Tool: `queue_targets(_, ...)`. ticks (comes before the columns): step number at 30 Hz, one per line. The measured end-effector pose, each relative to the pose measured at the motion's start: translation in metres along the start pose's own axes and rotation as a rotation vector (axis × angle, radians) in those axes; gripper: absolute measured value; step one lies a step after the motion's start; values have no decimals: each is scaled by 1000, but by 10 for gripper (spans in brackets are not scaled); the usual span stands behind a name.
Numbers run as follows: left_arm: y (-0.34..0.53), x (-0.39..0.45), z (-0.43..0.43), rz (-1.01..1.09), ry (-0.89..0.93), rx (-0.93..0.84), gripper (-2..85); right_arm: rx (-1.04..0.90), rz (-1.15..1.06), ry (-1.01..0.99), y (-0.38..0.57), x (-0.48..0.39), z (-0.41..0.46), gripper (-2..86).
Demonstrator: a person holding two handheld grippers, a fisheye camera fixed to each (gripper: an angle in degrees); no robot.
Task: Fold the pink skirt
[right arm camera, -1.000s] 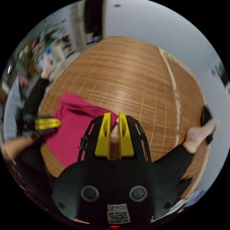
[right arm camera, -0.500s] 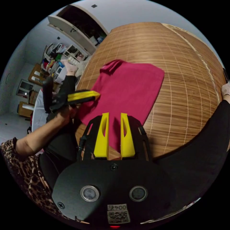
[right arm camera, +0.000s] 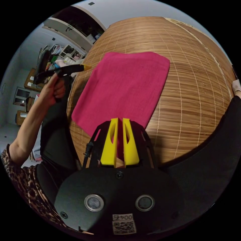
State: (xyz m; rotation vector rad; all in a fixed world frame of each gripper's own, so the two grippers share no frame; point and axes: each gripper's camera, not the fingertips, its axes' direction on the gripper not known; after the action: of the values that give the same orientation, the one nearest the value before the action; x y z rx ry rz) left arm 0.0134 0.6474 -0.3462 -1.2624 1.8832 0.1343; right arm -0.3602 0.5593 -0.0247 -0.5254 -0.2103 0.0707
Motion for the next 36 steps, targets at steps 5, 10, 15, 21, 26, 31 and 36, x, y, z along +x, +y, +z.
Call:
queue_targets(5,56,-29,-3,-86,176,-59,25,4,11,-16,5,8,6,44)
queue_targets(10,70,-24,-8,-42,157,-63,49,11,30,-25,11,17,11,37)
queue_targets(15,59,-18,16,55,81,-215,77,17,13,15,16,18,17,35)
queue_targets(21,43,-23,36,82,36,-291,89,20,17,11,21,24,21,35)
queue_targets(26,30,-32,42,99,63,-284,84,21,13,14,23,27,24,35)
queue_targets(31,15,-60,39,39,156,-220,73,22,16,7,25,31,26,35)
queue_targets(36,-3,-90,58,-20,340,-297,68,21,19,1,26,35,27,34)
